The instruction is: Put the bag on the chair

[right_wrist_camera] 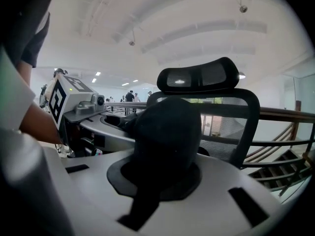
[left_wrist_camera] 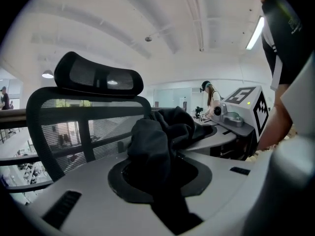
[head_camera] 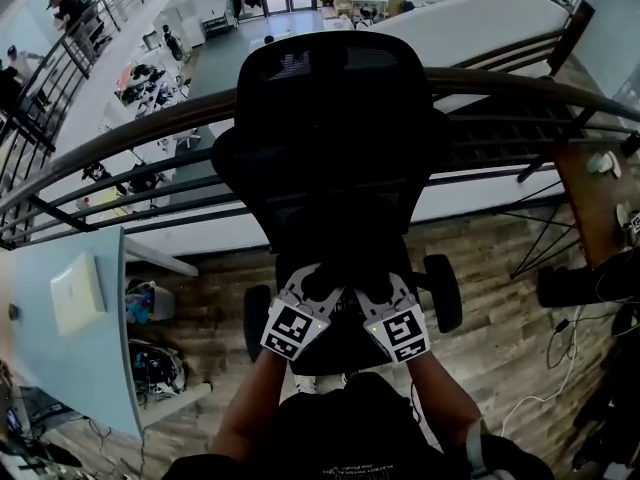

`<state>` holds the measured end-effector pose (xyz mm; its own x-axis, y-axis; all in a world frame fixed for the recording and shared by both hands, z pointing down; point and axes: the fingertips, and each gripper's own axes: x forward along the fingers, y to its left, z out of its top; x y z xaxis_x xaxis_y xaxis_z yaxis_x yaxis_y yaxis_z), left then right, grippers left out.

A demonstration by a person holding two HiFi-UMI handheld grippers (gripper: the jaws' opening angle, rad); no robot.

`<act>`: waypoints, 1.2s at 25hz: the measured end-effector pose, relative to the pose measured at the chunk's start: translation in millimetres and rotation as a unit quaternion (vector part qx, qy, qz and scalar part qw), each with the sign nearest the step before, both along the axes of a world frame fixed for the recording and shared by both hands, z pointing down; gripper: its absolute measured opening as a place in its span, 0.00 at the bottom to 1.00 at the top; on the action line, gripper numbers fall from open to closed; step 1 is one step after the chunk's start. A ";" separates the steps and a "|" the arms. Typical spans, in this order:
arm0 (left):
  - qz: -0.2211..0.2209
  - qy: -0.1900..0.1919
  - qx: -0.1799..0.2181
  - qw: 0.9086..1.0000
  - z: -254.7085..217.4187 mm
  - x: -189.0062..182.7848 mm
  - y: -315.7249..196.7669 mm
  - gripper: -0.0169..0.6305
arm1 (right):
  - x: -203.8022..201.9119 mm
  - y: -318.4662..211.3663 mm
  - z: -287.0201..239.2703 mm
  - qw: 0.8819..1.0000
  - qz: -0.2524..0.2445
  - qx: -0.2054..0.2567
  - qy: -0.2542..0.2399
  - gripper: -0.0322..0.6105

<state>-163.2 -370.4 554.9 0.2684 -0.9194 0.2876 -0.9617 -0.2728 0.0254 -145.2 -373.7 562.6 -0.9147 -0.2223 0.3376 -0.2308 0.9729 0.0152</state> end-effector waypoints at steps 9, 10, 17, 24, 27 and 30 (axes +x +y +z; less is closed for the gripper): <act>-0.017 -0.012 -0.037 0.999 49.6 -23.3 -36.9 0.19 | -24.5 -37.4 48.7 0.999 -0.032 -0.015 0.032 0.12; -0.021 -0.009 -0.039 0.999 54.7 -27.8 -37.8 0.19 | -29.1 -38.5 53.7 0.999 -0.036 -0.015 0.035 0.12; -0.046 0.004 -0.056 0.997 88.8 -38.5 -44.5 0.19 | -39.9 -45.6 87.3 0.997 -0.057 -0.024 0.055 0.12; -0.082 0.023 -0.082 0.993 114.9 -50.9 -54.4 0.19 | -50.6 -56.1 113.9 0.995 -0.055 -0.052 0.060 0.12; -0.096 0.036 -0.091 0.991 125.7 -50.7 -54.3 0.19 | -50.1 -56.7 124.1 0.994 -0.057 -0.063 0.062 0.12; -0.101 0.041 -0.087 0.990 128.6 -50.8 -55.9 0.19 | -49.9 -58.9 127.2 0.994 -0.062 -0.069 0.058 0.12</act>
<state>-214.0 -426.4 683.6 0.1133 -0.8951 0.4313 -0.9889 -0.0596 0.1361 -195.1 -432.6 689.9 -0.8847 -0.0552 0.4628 -0.1145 0.9883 -0.1010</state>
